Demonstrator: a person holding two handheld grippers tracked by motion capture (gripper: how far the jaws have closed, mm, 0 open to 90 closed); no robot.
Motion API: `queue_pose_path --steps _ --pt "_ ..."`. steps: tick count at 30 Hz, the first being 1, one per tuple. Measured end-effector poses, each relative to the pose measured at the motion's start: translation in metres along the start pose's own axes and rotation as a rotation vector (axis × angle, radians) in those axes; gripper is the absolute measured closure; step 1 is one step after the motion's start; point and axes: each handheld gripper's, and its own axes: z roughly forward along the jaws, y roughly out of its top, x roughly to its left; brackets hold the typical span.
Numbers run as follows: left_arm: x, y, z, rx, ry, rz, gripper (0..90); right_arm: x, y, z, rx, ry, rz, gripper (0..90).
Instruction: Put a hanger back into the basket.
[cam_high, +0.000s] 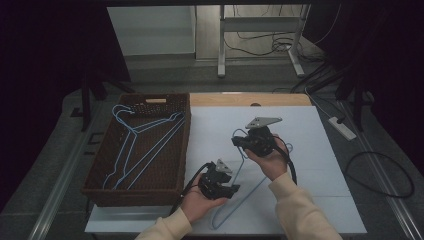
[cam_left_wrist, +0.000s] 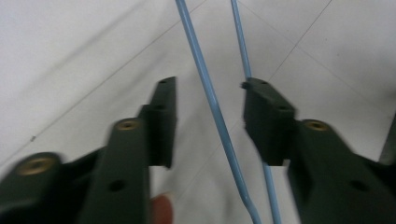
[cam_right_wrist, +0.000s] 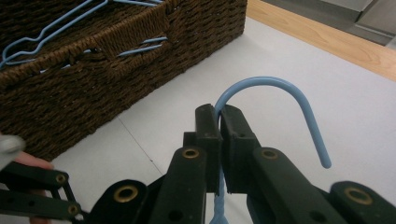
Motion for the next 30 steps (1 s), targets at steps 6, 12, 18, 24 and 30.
queue_pose_path --steps 6,12,18,24,30 --pt "0.006 -0.001 0.002 0.002 -0.06 -0.041 79.4 -0.001 -0.002 -0.002 -0.015 0.005 0.006 87.3" --pt "0.007 -0.002 0.0 -0.01 -0.053 -0.056 82.3 -0.002 -0.003 -0.006 -0.033 0.013 0.013 87.0" --pt "0.008 -0.003 -0.006 -0.059 -0.05 -0.058 86.9 -0.004 -0.007 -0.015 -0.07 0.018 0.005 72.7" --pt "0.004 -0.002 -0.011 -0.087 -0.038 -0.057 87.0 -0.002 -0.018 -0.028 -0.114 0.028 0.014 54.0" --pt "0.005 -0.003 -0.014 -0.105 -0.037 -0.063 87.1 -0.001 -0.03 -0.051 -0.184 -0.005 0.041 45.0"
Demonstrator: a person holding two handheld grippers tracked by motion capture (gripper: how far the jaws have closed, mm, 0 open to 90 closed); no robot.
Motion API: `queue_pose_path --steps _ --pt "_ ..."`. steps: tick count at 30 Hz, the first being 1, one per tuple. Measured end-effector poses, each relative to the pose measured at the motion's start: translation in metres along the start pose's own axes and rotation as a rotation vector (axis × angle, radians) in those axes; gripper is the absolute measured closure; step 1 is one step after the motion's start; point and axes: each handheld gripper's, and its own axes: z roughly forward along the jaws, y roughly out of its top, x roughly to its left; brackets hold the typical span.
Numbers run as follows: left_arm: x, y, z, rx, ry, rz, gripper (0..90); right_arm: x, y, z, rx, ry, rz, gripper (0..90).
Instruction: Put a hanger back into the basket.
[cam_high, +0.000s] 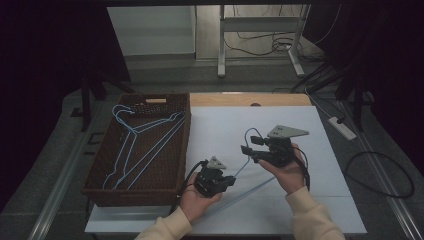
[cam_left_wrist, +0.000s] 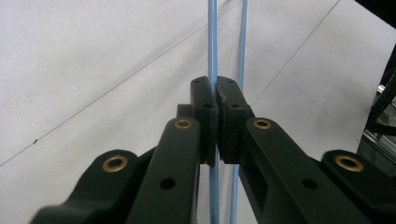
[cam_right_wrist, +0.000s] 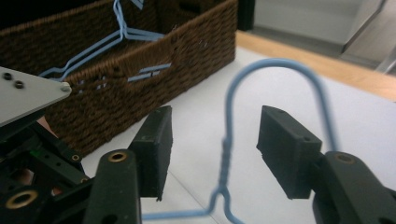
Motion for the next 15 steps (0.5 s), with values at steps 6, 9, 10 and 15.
queue_pose_path --steps 6,9,10,15 --pt "-0.003 0.001 -0.007 -0.026 -0.008 0.002 87.1 -0.005 -0.009 -0.027 -0.039 -0.024 0.017 41.8" --pt "-0.004 0.002 -0.012 -0.04 -0.014 -0.005 87.1 -0.008 -0.018 -0.041 -0.044 -0.035 0.012 39.6" --pt "-0.004 0.003 -0.013 -0.045 -0.016 -0.008 87.1 -0.008 -0.02 -0.043 -0.048 -0.036 0.011 39.0" --pt "-0.004 0.005 -0.019 -0.072 -0.025 -0.012 87.1 -0.008 -0.031 -0.064 -0.072 -0.055 0.012 38.5"
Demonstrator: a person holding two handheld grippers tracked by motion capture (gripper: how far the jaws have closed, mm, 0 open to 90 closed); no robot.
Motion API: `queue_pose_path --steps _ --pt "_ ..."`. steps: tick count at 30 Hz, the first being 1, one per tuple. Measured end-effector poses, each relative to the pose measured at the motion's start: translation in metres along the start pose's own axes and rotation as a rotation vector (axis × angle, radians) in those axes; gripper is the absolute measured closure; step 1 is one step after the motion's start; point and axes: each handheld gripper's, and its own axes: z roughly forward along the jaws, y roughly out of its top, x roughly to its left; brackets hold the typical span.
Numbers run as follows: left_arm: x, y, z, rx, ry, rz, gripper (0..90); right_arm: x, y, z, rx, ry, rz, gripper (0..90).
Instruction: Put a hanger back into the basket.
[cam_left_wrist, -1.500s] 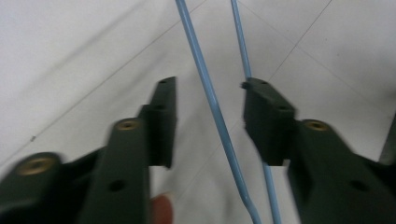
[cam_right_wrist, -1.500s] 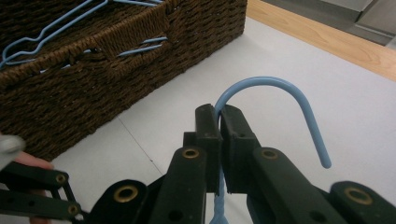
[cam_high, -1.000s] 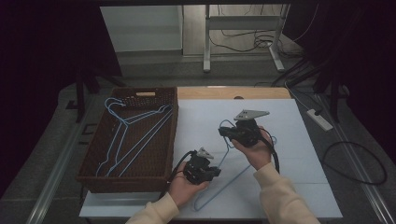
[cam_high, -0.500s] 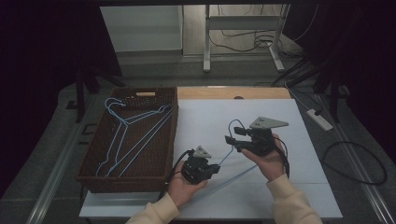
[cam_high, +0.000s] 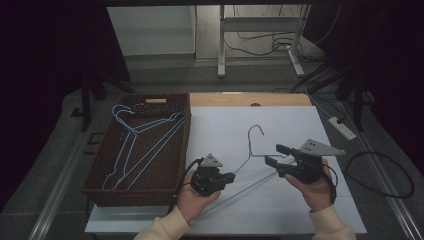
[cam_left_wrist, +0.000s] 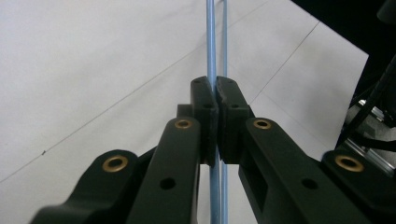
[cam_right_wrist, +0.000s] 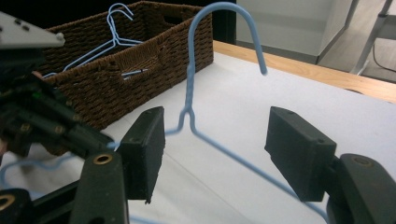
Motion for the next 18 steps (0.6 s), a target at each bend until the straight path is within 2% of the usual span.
queue_pose_path --steps 5,9,13,18 --pt "0.001 0.005 -0.009 -0.032 -0.012 -0.013 87.1 -0.001 -0.011 -0.023 -0.015 -0.015 0.011 38.3" --pt "0.004 0.008 -0.015 -0.047 -0.022 -0.028 87.2 -0.002 -0.019 -0.033 -0.019 -0.021 0.013 38.4" --pt "0.004 0.012 -0.022 -0.071 -0.036 -0.034 87.2 -0.004 -0.027 -0.037 -0.003 -0.026 0.014 38.3" --pt "0.005 0.016 -0.033 -0.102 -0.041 -0.036 87.2 -0.008 -0.033 -0.035 0.021 -0.032 0.019 38.2"
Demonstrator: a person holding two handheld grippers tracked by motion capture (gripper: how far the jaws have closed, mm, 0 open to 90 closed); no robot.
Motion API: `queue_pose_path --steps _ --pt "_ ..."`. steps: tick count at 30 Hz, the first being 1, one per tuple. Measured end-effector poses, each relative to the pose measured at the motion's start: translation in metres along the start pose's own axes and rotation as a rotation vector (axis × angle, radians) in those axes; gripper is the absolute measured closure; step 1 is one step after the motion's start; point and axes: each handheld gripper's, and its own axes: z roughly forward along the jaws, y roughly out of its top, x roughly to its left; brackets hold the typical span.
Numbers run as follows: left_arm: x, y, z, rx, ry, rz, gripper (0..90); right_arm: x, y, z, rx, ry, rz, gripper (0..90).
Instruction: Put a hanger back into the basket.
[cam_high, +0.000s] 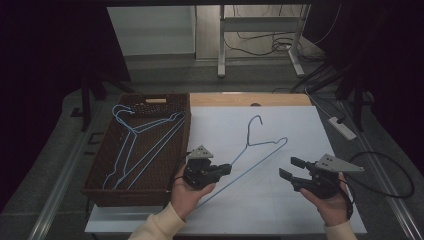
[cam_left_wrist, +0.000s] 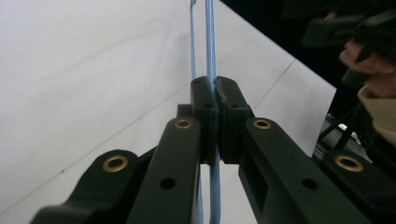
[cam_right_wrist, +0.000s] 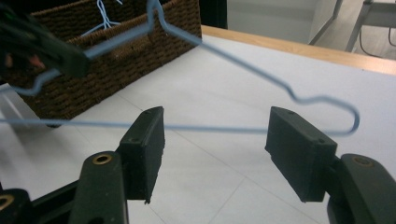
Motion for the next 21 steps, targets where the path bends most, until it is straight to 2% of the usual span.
queue_pose_path --steps 7,14,18,21 --pt "0.006 0.011 -0.027 -0.066 -0.012 0.002 87.2 -0.006 -0.008 0.007 0.02 -0.008 0.01 37.4" --pt "0.018 0.023 -0.065 -0.156 -0.005 -0.002 87.2 -0.009 -0.014 0.013 0.049 -0.014 0.02 37.0" --pt "0.027 0.025 -0.086 -0.193 0.013 -0.002 87.2 -0.01 -0.017 0.015 0.062 -0.017 0.023 37.0" --pt "0.034 0.026 -0.104 -0.22 0.056 0.01 87.2 -0.011 -0.019 0.017 0.072 -0.02 0.028 37.0"
